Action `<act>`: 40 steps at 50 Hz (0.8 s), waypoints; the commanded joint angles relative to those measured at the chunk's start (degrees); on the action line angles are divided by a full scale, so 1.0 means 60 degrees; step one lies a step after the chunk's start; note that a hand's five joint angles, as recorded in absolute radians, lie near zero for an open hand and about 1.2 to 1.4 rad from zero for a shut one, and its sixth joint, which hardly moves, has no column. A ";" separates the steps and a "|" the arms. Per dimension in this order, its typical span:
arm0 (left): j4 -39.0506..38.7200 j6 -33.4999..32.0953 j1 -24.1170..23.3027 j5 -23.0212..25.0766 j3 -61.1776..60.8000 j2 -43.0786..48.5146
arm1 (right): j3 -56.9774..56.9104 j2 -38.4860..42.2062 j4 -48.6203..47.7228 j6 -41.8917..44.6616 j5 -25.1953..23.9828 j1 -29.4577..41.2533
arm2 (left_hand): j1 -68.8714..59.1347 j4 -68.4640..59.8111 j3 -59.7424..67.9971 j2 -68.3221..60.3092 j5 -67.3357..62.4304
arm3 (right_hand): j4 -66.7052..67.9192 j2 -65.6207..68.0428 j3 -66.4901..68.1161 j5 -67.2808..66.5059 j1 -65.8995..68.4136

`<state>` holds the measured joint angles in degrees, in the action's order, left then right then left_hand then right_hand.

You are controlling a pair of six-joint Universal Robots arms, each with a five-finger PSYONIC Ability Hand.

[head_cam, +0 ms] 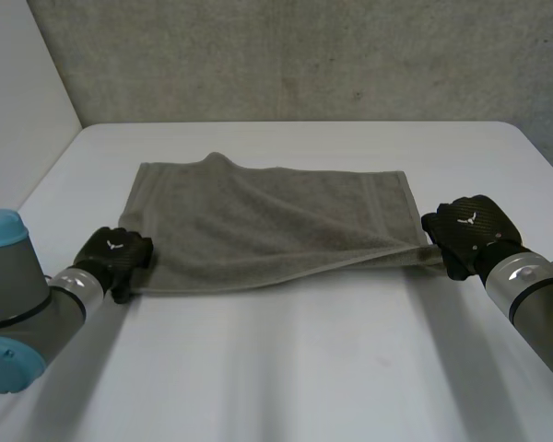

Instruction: Fold the towel.

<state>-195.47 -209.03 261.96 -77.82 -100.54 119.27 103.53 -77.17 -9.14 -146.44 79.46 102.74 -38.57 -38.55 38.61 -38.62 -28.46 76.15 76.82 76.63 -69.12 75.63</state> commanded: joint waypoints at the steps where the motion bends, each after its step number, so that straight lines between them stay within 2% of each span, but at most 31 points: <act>1: 0.0044 0.0018 -0.0272 -0.0008 -0.0015 -0.0001 | -0.0014 0.0000 0.0000 0.0003 -0.0001 0.0000 | -0.0937 -0.0941 0.0931 -0.0929 -0.0956 | 0.0641 0.0530 0.0561 -0.0146 0.0728; 11: 0.0044 0.0018 -0.0287 -0.0008 0.0014 -0.0001 | -0.0014 0.0059 0.0000 0.0003 -0.0001 0.0000 | -0.1021 -0.1025 0.1015 -0.1013 -0.1040 | 0.0641 0.0530 0.0561 -0.0146 0.0728; 14: 0.0044 0.0004 -0.0287 0.0006 0.0072 0.0029 | -0.0014 0.0088 0.0000 0.0003 -0.0001 0.0000 | -0.1666 -0.1670 0.1660 -0.1657 -0.1684 | 0.0641 0.0530 0.0561 -0.0146 0.0728; 16: 0.0044 0.0004 -0.0287 0.0006 0.0160 0.0174 | -0.0029 0.0088 0.0000 0.0003 -0.0001 0.0015 | -0.3087 -0.3090 0.3080 -0.3078 -0.3105 | 0.0641 0.0530 0.0561 -0.0146 0.0728; 17: 0.0044 0.0004 -0.0287 0.0006 0.0160 0.0175 | -0.0029 0.0088 0.0000 0.0003 -0.0001 0.0015 | -0.3095 -0.3099 0.3089 -0.3087 -0.3114 | 0.0641 0.0530 0.0561 -0.0146 0.0728; 18: 0.0044 -0.0011 -0.0272 -0.0008 0.0218 0.0277 | -0.0029 0.0088 0.0000 0.0003 -0.0001 0.0000 | -0.4761 -0.4765 0.4755 -0.4752 -0.4780 | 0.0641 0.0530 0.0561 -0.0146 0.0728; 19: 0.0044 -0.0011 -0.0272 -0.0008 0.0219 0.0278 | -0.0029 0.0088 0.0000 0.0003 -0.0001 0.0000 | -0.4777 -0.4781 0.4771 -0.4769 -0.4796 | 0.0641 0.0530 0.0561 -0.0146 0.0728; 20: 0.0044 0.0004 -0.0257 -0.0052 0.0291 0.0321 | -0.0058 0.0088 0.0000 0.0003 -0.0001 0.0000 | -0.6748 -0.6752 0.6742 -0.6740 -0.6767 | 0.0641 0.0530 0.0561 -0.0146 0.0728; 25: 0.0029 0.0033 -0.0199 -0.0126 0.0365 0.0058 | -0.0220 0.0044 0.0000 -0.0012 0.0014 -0.0132 | -0.6905 -0.6908 0.6899 -0.6896 -0.6923 | 0.0641 0.0530 0.0561 -0.0146 0.0728; 30: 0.0000 0.0165 -0.0140 -0.0126 0.0321 -0.1378 | -0.0703 -0.0630 0.0146 -0.0027 0.0043 -0.0351 | -0.6905 -0.6908 0.6899 -0.6896 -0.6923 | 0.0641 0.0530 0.0561 -0.0146 0.0728; 32: 0.0000 0.0383 -0.0169 -0.0126 0.0336 -0.2412 | -0.1009 -0.1519 0.0263 -0.0187 0.0043 -0.0380 | -0.6905 -0.6908 0.6899 -0.6896 -0.6923 | 0.0641 0.0530 0.0561 -0.0146 0.0728; 35: -0.0015 0.0531 -0.0184 -0.0126 0.0336 -0.3004 | -0.1230 -0.1948 0.0351 -0.0393 0.0014 -0.0395 | -0.6905 -0.6908 0.6899 -0.6896 -0.6923 | 0.0641 0.0530 0.0561 -0.0146 0.0728; 37: -0.0044 0.0823 -0.0140 -0.0082 0.0379 -0.4170 | -0.1930 -0.2750 0.0773 -0.0772 -0.0175 -0.0395 | -0.6905 -0.6908 0.6899 -0.6896 -0.6923 | 0.0641 0.0530 0.0561 -0.0146 0.0728; 38: -0.0044 0.0824 -0.0140 -0.0082 0.0380 -0.4175 | -0.1933 -0.2754 0.0776 -0.0774 -0.0177 -0.0395 | -0.6905 -0.6908 0.6899 -0.6896 -0.6923 | 0.0641 0.0530 0.0561 -0.0146 0.0728; 40: -0.0059 0.0985 -0.0111 -0.0053 0.0525 -0.5050 | -0.2866 -0.3221 0.1839 -0.0832 -0.0555 -0.0425 | -0.6905 -0.6908 0.6899 -0.6896 -0.6923 | 0.0641 0.0530 0.0561 -0.0146 0.0728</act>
<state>-195.59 -205.56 261.05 -78.50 -98.43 100.13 95.14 -89.14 -6.30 -149.10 79.18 100.35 -66.19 -69.61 69.56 -69.66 -58.06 76.14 76.79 76.63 -69.12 75.70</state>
